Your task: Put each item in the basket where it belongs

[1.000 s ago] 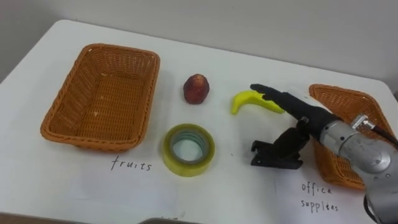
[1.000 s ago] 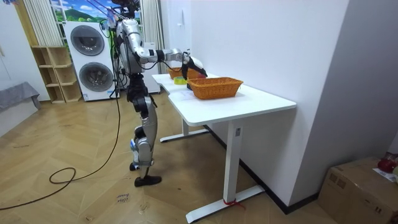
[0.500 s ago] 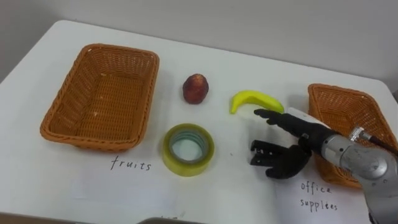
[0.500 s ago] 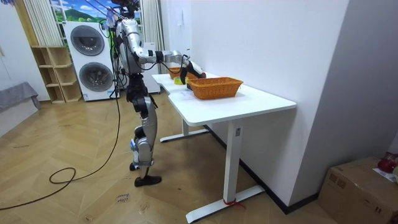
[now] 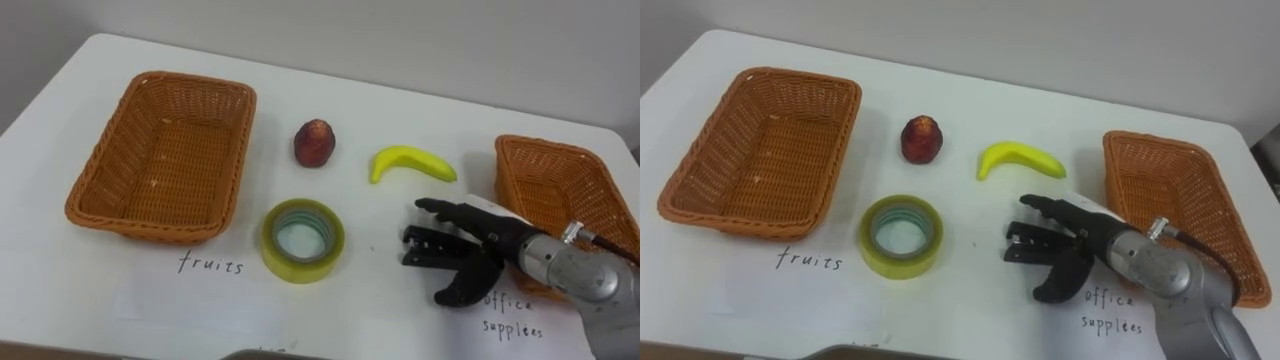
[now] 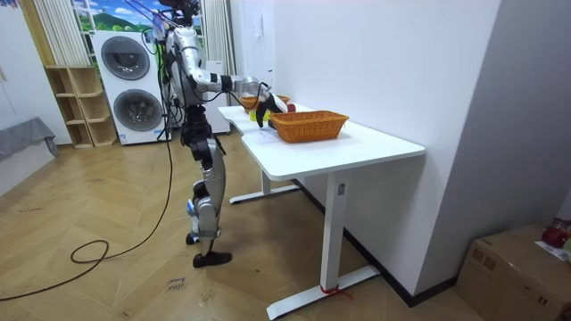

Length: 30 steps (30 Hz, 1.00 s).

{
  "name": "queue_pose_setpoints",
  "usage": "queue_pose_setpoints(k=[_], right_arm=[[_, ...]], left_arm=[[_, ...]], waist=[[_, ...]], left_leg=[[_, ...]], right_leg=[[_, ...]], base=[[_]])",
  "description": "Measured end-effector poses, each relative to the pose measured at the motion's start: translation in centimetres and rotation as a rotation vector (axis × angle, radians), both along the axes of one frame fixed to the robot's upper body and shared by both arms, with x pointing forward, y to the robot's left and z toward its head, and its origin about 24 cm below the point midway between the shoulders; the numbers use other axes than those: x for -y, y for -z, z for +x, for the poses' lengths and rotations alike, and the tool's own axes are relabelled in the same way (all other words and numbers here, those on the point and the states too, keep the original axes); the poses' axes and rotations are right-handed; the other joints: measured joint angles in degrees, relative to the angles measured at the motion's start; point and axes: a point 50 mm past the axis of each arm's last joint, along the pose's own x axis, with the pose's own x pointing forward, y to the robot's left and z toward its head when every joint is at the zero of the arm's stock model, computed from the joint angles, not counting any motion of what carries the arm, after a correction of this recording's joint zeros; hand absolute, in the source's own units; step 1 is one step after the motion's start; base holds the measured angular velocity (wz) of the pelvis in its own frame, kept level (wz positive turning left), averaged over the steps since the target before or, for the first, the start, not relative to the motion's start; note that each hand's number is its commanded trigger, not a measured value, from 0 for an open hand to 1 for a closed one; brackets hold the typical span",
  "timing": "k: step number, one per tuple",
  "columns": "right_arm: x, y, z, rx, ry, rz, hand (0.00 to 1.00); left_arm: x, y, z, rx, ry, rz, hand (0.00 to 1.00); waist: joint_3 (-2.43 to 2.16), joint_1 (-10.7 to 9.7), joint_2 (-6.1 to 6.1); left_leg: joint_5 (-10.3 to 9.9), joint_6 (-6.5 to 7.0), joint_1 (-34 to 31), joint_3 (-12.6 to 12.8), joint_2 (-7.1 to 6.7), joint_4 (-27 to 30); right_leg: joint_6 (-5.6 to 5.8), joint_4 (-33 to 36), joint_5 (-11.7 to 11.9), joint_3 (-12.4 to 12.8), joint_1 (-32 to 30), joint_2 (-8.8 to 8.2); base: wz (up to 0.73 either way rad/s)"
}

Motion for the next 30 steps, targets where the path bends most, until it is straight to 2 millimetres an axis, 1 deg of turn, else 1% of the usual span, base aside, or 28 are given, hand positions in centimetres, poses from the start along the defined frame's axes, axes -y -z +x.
queue_pose_setpoints(k=[5, 10, 15, 21, 25, 30], right_arm=[[-0.25, 0.41, -0.03, -0.004, 0.01, 0.009, 0.0], [-0.62, 0.59, 0.04, 0.015, 0.019, -0.01, 0.0], [-0.62, 0.55, 0.1, 0.03, 0.028, -0.014, 0.0], [-0.53, 0.49, 0.15, 0.046, 0.04, -0.022, 0.0], [-0.43, 0.41, 0.18, 0.053, 0.038, -0.061, 0.0], [-0.4, 0.52, 0.1, 0.043, 0.048, -0.065, 0.0]], left_arm=[[0.03, 0.08, -0.14, -0.017, 0.0, -0.012, 0.0], [0.03, 0.09, -0.17, -0.021, 0.0, -0.014, 0.0], [0.04, 0.1, -0.17, -0.023, 0.002, -0.013, 0.0], [0.01, 0.13, -0.25, -0.035, -0.004, -0.011, 0.0], [0.03, 0.14, -0.24, -0.034, -0.005, -0.011, 0.0], [0.13, 0.18, -0.24, -0.034, -0.007, -0.015, 0.0]], waist=[[-0.07, -0.02, -0.1], [0.04, -0.06, 0.11], [0.1, -0.1, 0.89], [-0.1, -0.17, 1.46], [-0.13, -0.17, 1.51], [-0.14, 0.01, 1.5]], left_leg=[[0.0, 0.0, 0.05, 0.01, 0.0, 0.07], [0.0, 0.0, 0.03, 0.04, 0.0, 0.07], [0.0, 0.01, 0.07, 0.17, -0.02, 0.06], [0.0, 0.0, 0.08, 0.19, -0.03, 0.05], [0.0, 0.01, 0.08, 0.21, -0.04, 0.06], [0.02, 0.03, 0.23, 0.28, -0.1, 0.09]], right_leg=[[0.0, -0.02, 0.0, 0.04, 0.05, 0.02], [-0.01, 0.0, 0.01, 0.28, 0.04, 0.11], [-0.03, 0.02, 0.05, 0.82, 0.01, 0.16], [-0.03, 0.03, 0.05, 0.9, -0.07, 0.17], [-0.03, 0.03, 0.05, 1.07, -0.07, 0.17], [-0.02, 0.04, 0.05, 1.24, -0.01, 0.14]], base=[[0.0], [0.0], [0.0], [0.0], [0.0], [0.0]])
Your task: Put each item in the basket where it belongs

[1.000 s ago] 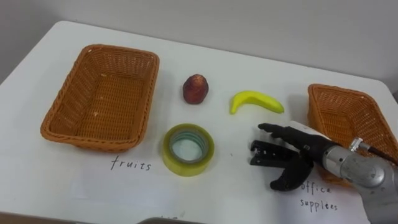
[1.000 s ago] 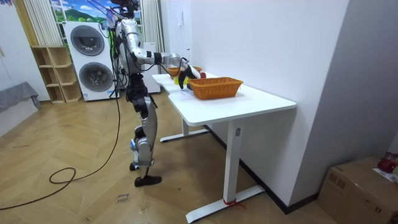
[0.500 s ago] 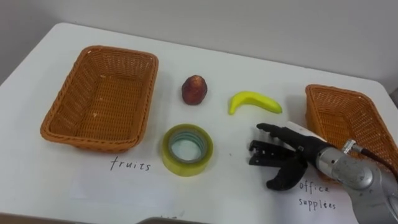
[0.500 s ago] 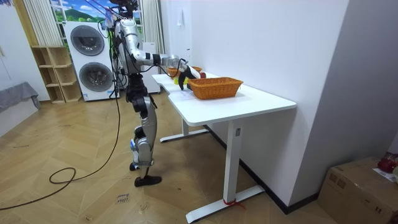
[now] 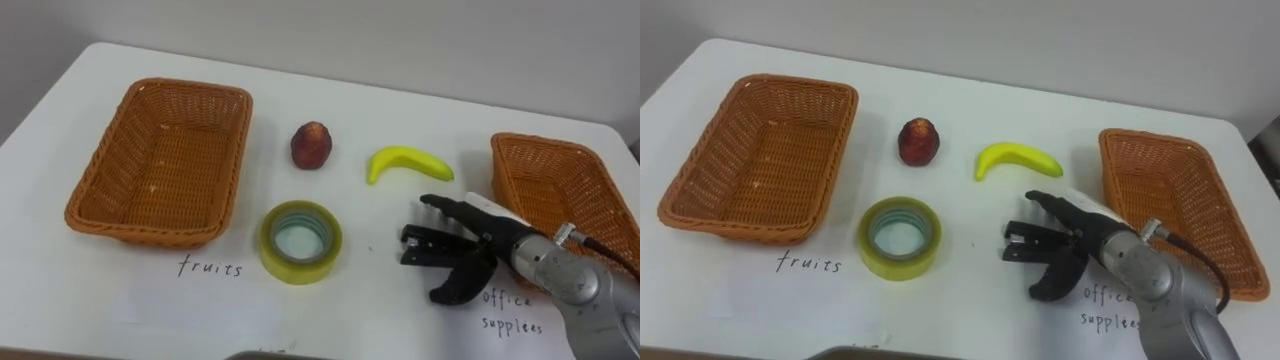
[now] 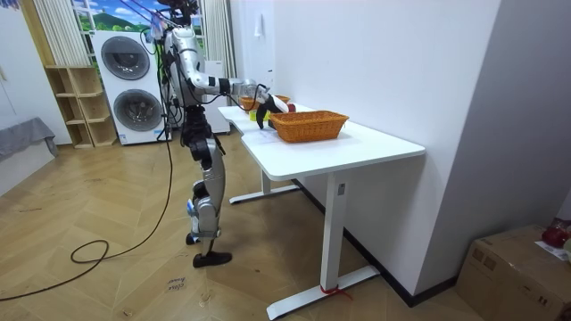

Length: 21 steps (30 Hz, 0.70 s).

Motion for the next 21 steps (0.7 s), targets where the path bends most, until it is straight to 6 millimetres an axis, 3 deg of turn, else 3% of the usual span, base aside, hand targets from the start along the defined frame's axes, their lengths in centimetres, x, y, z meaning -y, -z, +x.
queue_pose_setpoints(k=[21], right_arm=[[-0.27, 0.73, -0.02, -0.03, 0.049, -0.024, 0.0]], left_arm=[[0.35, 0.03, 0.41, 0.005, -0.012, 0.03, 0.0]], waist=[[-0.17, -0.09, -0.75]], left_leg=[[-0.01, 0.04, 0.03, -1.68, -0.21, -0.26]], right_leg=[[-0.05, 0.04, 0.18, -0.05, -0.13, 0.24]], base=[[0.0]])
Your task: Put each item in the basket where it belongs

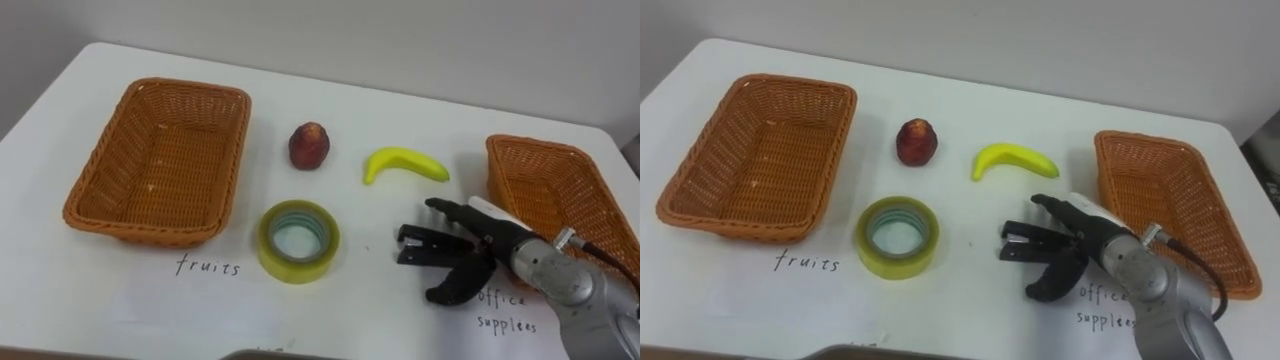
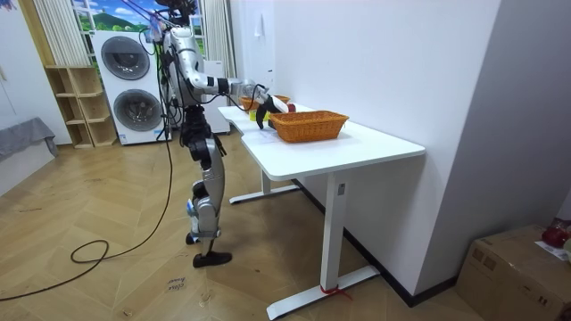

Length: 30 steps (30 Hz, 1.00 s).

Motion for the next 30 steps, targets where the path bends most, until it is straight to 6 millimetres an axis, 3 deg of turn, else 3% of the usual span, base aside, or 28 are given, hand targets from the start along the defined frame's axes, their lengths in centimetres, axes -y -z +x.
queue_pose_setpoints(k=[5, 6, 7, 8, 17, 21, 30], right_arm=[[-0.3, -0.2, 0.0, 0.0, -0.006, -0.044, 0.0], [-0.5, -0.2, 0.1, -0.002, -0.014, -0.05, 0.26], [-0.5, -0.2, 0.1, -0.002, -0.016, -0.051, 0.42], [-0.6, -0.2, 0.1, -0.002, -0.019, -0.052, 0.99], [-1.0, -0.6, 0.5, 0.047, -0.026, -0.14, 1.0], [-1.2, -0.6, 0.6, 0.055, -0.041, -0.229, 1.0], [-1.7, -0.5, 0.2, 0.049, -0.041, -0.19, 1.0]], left_arm=[[0.2, 0.0, 0.0, -0.006, 0.016, 0.006, 0.0], [0.2, 0.0, 0.1, -0.006, 0.019, 0.006, 0.0], [0.2, 0.0, 0.1, -0.006, 0.02, 0.006, 0.0], [0.2, 0.0, 0.1, -0.006, 0.021, 0.006, 0.0], [0.3, 0.0, 0.3, 0.002, 0.033, 0.024, 0.0], [0.2, -0.1, 0.2, 0.001, 0.032, 0.029, 0.0], [0.1, -0.1, 0.3, 0.007, 0.033, 0.03, 0.0]], waist=[[-0.05, 0.03, -0.07], [-0.07, 0.02, -0.09], [-0.07, 0.02, -0.1], [-0.07, -0.04, -0.1], [-0.1, 0.05, -0.02], [-0.12, 1.56, 0.01], [-0.15, 1.4, 0.25]], left_leg=[[0.0, 0.0, 0.04, 0.0, 0.0, -0.02], [0.0, 0.01, 0.08, 0.0, 0.0, -0.02], [0.0, 0.01, 0.09, 0.0, 0.0, -0.02], [0.0, 0.01, 0.11, 0.0, 0.0, -0.02], [0.01, 0.01, -0.08, -0.36, -0.05, -0.07], [0.01, 0.02, -0.05, -0.51, -0.04, 0.11], [0.04, 0.07, -0.05, -0.86, -0.16, 0.1]], right_leg=[[0.0, 0.0, 0.01, 0.02, 0.0, -0.01], [0.0, 0.0, 0.01, 0.02, 0.02, 0.0], [0.0, 0.0, 0.01, 0.02, 0.03, -0.01], [0.0, 0.01, 0.01, 0.0, 0.05, -0.01], [-0.02, 0.01, 0.03, -0.18, 0.11, -0.03], [-0.02, -0.03, 0.03, -0.04, 0.1, -0.02], [-0.02, 0.01, 0.03, 0.02, 0.06, -0.07]], base=[[0.0], [0.0], [0.0], [0.0], [0.01], [0.01], [-0.01]])
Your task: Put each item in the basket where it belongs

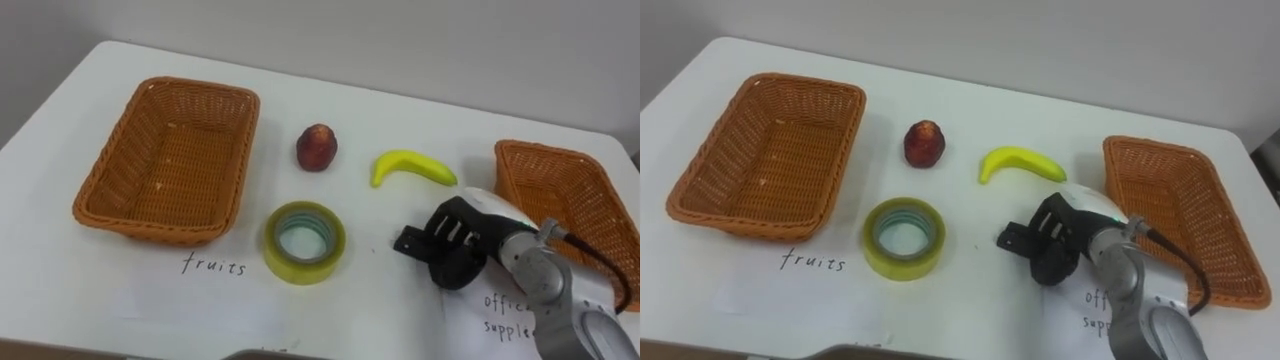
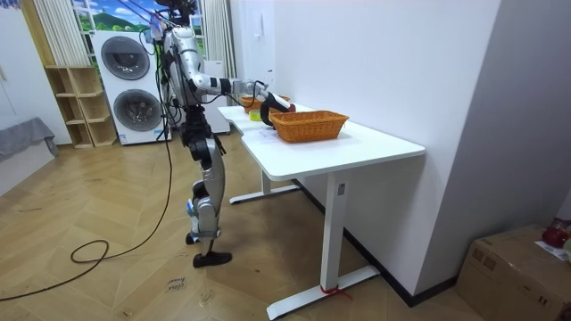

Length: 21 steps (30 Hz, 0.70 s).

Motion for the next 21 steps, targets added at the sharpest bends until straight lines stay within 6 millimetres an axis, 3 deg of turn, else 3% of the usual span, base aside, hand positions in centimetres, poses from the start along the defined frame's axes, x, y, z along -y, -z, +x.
queue_pose_setpoints(k=[15, 21], right_arm=[[-0.01, -0.04, -0.04, 0.002, -0.001, -0.001, 1.0], [0.1, -0.06, -0.01, 0.009, 0.014, 0.047, 1.0]], left_arm=[[-0.01, 0.02, -0.11, -0.003, 0.0, 0.0, 0.0], [0.33, 0.1, -0.03, -0.008, 0.024, -0.003, 0.0]], waist=[[0.03, -0.01, 0.21], [0.05, -0.92, 0.23]], left_leg=[[0.0, 0.01, -0.07, -0.43, -0.04, -0.03], [0.0, 0.01, -0.15, -0.5, -0.04, -0.21]], right_leg=[[-0.03, 0.01, 0.02, -0.02, -0.01, 0.06], [-0.03, -0.01, 0.02, -0.39, -0.01, 0.05]], base=[[0.0], [0.0]])
